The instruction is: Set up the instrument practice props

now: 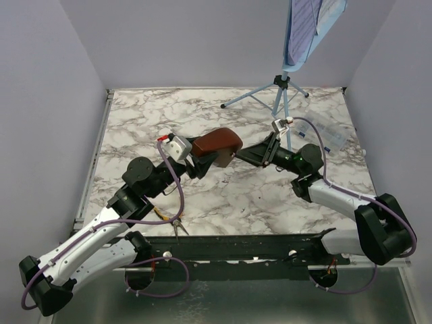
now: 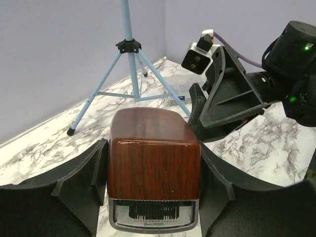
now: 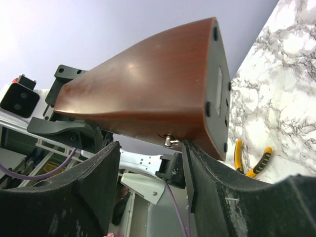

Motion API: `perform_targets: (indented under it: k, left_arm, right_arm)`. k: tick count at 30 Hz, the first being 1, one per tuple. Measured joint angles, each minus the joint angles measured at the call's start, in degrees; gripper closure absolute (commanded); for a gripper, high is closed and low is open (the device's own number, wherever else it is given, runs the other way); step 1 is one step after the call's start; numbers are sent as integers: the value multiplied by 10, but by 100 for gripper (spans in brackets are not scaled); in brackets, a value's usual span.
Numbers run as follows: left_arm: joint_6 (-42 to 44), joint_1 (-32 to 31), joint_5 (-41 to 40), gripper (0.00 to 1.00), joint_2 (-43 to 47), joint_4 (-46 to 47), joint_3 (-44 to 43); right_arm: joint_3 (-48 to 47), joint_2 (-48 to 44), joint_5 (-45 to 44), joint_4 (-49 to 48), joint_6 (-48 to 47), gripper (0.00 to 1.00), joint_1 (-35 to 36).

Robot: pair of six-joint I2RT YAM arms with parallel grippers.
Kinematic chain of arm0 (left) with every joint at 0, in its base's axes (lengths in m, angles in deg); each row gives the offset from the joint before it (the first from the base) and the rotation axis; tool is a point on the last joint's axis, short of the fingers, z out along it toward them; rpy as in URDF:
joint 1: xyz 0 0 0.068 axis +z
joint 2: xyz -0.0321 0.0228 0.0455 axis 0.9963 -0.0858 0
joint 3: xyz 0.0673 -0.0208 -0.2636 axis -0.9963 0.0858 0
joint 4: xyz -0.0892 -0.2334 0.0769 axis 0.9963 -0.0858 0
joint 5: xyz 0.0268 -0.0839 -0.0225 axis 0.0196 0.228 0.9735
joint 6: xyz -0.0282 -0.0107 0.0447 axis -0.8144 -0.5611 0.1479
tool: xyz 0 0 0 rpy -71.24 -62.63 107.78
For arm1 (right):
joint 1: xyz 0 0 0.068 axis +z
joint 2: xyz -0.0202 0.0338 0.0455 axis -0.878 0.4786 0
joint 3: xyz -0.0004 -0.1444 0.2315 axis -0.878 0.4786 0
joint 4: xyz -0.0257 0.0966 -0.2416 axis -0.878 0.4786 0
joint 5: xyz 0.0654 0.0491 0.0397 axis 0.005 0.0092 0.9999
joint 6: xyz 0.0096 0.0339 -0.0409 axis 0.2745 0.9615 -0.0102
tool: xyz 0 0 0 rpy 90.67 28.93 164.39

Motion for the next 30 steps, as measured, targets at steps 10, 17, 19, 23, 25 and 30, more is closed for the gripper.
perform_targets:
  k: [10, 17, 19, 23, 25, 30]
  left_arm:
    - [1, 0, 0, 100, -9, 9, 0]
    - [-11, 0, -5, 100, -14, 7, 0]
    - [-22, 0, -13, 100, -18, 6, -1]
    - [-64, 0, -66, 100, -37, -4, -21]
    - [-80, 0, -91, 100, -47, -7, -37]
    - [-126, 0, -163, 100, -77, -88, -108]
  right_arm:
    - [-7, -13, 0, 12, -21, 43, 0]
    - [-9, -27, -3, 55, -59, 42, 0]
    - [-18, -45, -17, 101, -89, 38, 4]
    - [-67, -77, -86, 219, -183, 34, 41]
    - [-98, -81, -127, 267, -236, 33, 61]
    - [-148, -81, -226, 356, -360, 29, 112]
